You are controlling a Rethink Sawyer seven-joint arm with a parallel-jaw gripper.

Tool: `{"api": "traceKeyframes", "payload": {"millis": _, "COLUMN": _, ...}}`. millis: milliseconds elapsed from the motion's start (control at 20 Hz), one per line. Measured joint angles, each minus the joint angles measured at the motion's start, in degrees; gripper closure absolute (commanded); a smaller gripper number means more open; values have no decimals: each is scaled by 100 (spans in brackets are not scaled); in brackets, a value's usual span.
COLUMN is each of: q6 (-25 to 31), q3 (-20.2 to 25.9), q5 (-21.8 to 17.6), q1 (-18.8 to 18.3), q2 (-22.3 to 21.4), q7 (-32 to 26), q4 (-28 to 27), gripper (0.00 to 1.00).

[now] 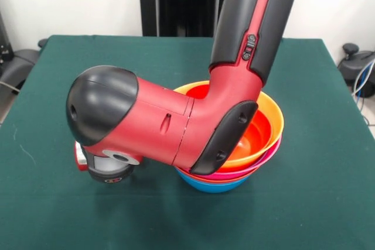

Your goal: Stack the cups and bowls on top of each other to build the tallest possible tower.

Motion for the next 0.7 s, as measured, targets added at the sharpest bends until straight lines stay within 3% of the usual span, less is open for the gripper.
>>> {"api": "traceKeyframes", "payload": {"millis": 700, "q6": -21, "q3": -2, "q5": -89, "q1": 18, "q2": 33, "q7": 0, "q4": 3, "gripper": 100}}
